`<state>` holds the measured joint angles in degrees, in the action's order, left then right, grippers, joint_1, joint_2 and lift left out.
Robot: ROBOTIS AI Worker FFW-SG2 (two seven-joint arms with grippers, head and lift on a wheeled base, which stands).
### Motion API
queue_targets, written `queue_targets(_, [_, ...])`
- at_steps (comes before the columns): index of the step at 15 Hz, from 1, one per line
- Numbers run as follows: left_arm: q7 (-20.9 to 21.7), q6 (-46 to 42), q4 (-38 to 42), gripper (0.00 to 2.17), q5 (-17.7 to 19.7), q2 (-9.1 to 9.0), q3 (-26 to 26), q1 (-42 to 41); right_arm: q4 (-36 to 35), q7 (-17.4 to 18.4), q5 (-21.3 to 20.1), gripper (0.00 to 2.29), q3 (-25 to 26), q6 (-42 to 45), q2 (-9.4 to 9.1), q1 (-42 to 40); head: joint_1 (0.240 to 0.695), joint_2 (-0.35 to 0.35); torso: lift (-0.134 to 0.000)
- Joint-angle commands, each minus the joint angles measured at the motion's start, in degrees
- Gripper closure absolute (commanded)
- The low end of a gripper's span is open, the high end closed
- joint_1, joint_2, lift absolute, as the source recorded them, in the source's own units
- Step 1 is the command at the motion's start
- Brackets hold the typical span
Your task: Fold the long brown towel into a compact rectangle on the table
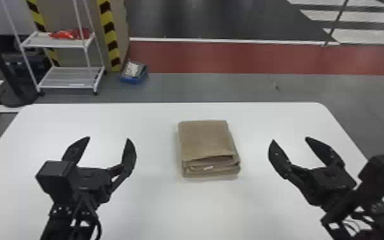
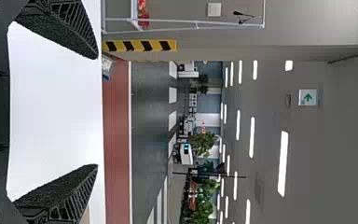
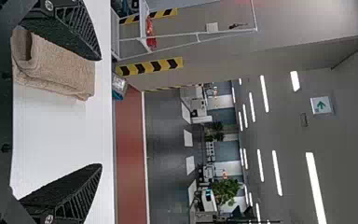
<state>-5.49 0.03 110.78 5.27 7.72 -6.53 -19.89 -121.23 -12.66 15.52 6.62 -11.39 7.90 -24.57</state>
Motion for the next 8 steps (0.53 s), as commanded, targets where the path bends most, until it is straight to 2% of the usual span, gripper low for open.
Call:
queue_targets(1, [-0.22, -0.25, 0.22, 0.05, 0.00, -0.07, 0.29, -0.41, 0.02, 0.10, 0.30, 0.07, -0.03, 0.00, -0.43, -0.21, 0.695, -0.048, -0.119])
queue_targets(8, [-0.22, -0.60, 0.75, 0.05, 1.14, -0.16, 1.79, -0.76, 0.02, 0.10, 1.70, 0.08, 0.94, 1.23, -1.22, -1.71, 0.695, -0.035, -0.119])
